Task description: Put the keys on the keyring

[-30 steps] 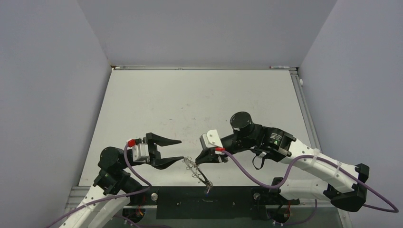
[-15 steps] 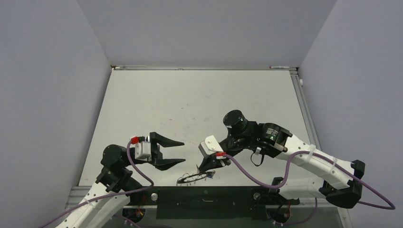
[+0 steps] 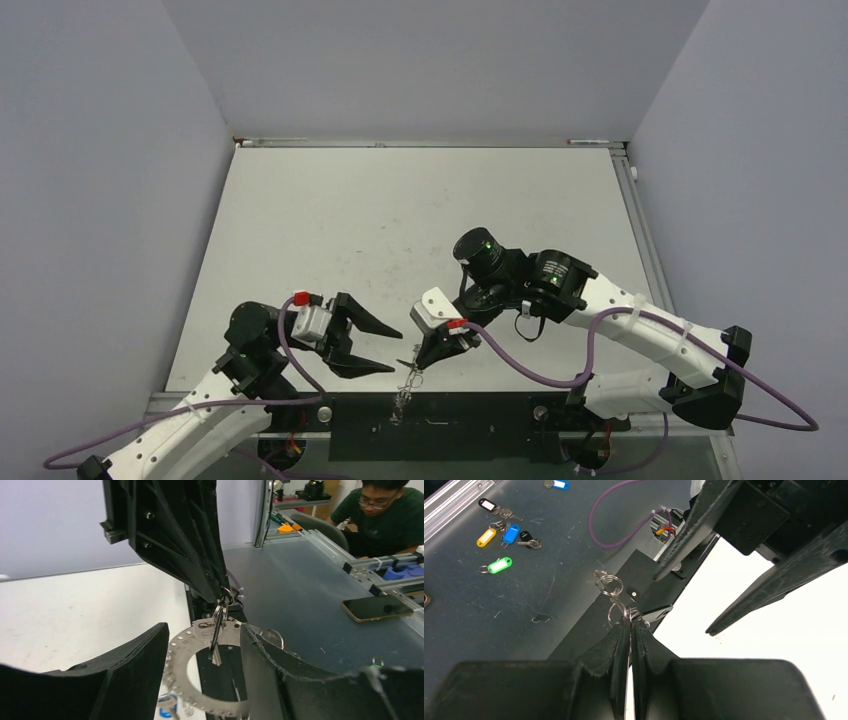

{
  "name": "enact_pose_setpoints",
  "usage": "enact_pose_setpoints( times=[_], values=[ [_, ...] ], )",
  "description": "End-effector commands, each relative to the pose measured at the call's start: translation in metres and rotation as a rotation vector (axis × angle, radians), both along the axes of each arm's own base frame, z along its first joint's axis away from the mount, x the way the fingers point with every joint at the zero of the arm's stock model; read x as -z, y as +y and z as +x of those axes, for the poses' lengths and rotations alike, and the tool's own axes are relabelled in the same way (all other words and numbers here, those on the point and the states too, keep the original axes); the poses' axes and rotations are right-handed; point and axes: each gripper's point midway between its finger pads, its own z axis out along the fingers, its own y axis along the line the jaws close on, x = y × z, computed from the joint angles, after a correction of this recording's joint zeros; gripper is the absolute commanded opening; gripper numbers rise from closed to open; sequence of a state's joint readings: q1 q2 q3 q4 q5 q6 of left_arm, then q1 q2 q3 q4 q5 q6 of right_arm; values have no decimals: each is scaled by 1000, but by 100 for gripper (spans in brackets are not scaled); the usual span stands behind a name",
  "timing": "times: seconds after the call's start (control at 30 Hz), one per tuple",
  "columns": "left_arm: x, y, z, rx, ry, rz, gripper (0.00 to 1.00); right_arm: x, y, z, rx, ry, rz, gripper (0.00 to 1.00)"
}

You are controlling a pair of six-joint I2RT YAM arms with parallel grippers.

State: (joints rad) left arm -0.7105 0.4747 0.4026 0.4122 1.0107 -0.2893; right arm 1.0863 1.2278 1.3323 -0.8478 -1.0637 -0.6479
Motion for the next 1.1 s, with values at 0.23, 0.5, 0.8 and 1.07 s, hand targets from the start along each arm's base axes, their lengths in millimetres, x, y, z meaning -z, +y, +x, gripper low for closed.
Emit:
enact_pose_setpoints(
  times=[0.23, 0.5, 0.8, 1.07],
  values=[
    [8, -13, 0, 50, 31, 46, 43, -33, 3, -8, -105, -28, 134, 7],
    [17, -21, -10, 118, 75, 86, 39, -36, 3, -8, -106, -38, 150, 6],
    [15, -24, -21, 175, 66, 72, 20, -34, 4, -7, -95, -33, 156, 6],
    [7, -22, -17, 119, 8, 35, 0, -30, 7, -4, -87, -30, 160, 6]
  ],
)
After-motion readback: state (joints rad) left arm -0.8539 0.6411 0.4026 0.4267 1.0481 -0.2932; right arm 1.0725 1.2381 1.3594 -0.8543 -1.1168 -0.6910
